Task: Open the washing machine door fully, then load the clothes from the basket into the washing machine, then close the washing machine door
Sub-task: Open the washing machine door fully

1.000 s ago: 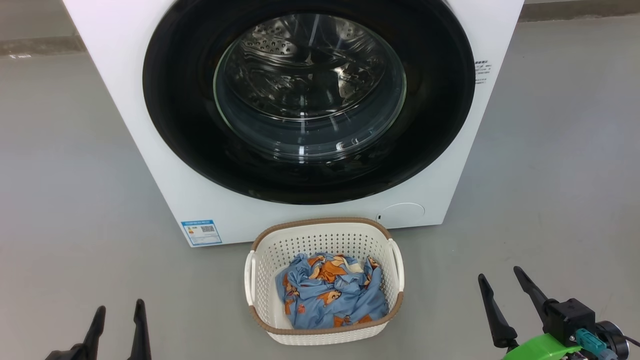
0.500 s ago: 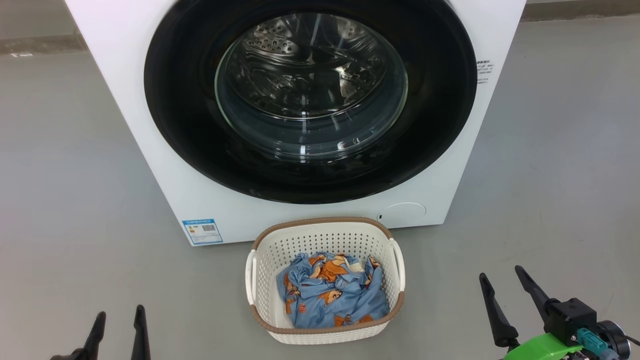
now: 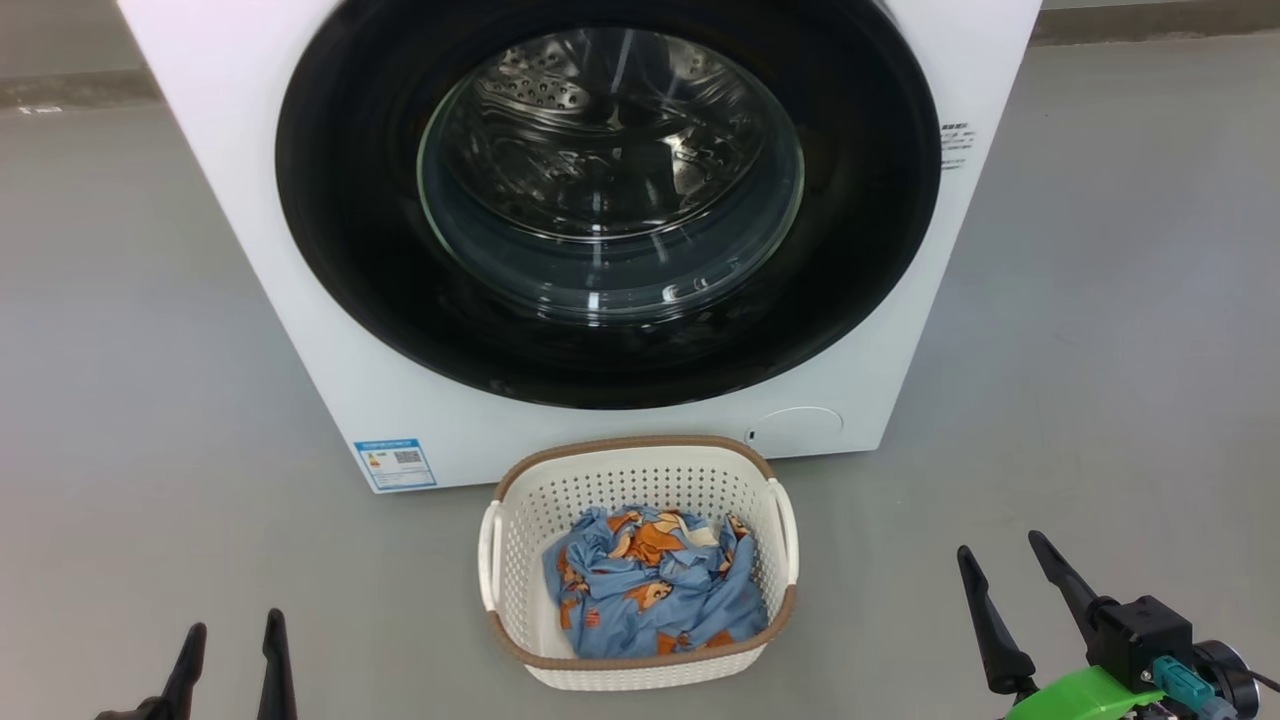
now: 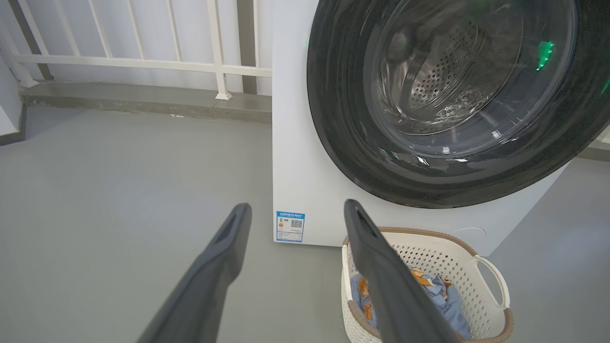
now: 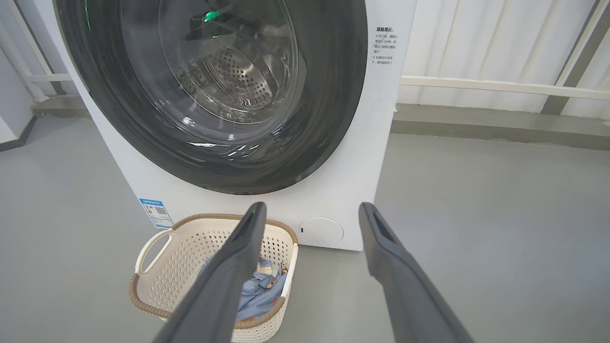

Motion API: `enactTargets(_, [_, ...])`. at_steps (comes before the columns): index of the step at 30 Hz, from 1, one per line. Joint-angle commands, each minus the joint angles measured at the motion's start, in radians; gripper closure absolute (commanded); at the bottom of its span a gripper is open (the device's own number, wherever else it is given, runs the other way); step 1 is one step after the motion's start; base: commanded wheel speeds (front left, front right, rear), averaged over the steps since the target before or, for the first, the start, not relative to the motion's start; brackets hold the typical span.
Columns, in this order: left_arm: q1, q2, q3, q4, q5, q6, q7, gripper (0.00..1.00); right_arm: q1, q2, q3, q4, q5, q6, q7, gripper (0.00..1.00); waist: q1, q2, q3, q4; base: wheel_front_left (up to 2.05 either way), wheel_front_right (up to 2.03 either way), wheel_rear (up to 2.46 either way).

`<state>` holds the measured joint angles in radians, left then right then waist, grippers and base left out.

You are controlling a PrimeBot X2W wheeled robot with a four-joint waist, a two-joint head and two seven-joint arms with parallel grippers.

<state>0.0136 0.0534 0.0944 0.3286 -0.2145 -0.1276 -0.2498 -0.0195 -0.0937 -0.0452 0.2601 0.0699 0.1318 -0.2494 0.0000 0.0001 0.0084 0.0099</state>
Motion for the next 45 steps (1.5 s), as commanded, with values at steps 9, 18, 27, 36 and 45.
enactTargets(9, [-0.025, 0.015, 0.029, -0.028, -0.010, -0.003, -0.012, 0.00, -0.028, -0.009, 0.025, -0.023, 0.006, -0.001, -0.012, 0.00, 0.0000, -0.0001, 0.001, -0.003, 1.12, 1.12, -2.24])
enactTargets(18, [-0.026, 0.016, 0.040, -0.038, 0.000, -0.003, -0.012, 0.00, -0.026, -0.005, 0.026, -0.023, 0.008, -0.001, -0.012, 0.00, 0.0000, -0.0001, 0.002, -0.004, 1.15, 1.15, -2.29])
enactTargets(27, [-0.027, 0.011, 0.033, -0.033, -0.010, -0.003, -0.012, 0.00, -0.025, -0.003, 0.026, -0.022, 0.008, -0.001, -0.012, 0.00, 0.0000, -0.0001, 0.004, -0.005, 0.59, 0.59, -1.18])
enactTargets(36, [-0.027, 0.009, 0.028, -0.030, -0.022, -0.003, -0.012, 0.00, -0.025, -0.003, 0.020, -0.035, 0.008, -0.001, -0.012, 0.00, 0.0000, -0.0001, 0.003, -0.002, 0.04, 0.04, -0.08])
enactTargets(45, [-0.019, 0.008, 0.025, -0.042, -0.032, -0.003, -0.012, 0.00, -0.024, 0.005, 0.007, -0.040, 0.001, -0.001, -0.012, 0.00, 0.0000, -0.0001, -0.001, 0.002, 0.00, 0.00, 0.00])
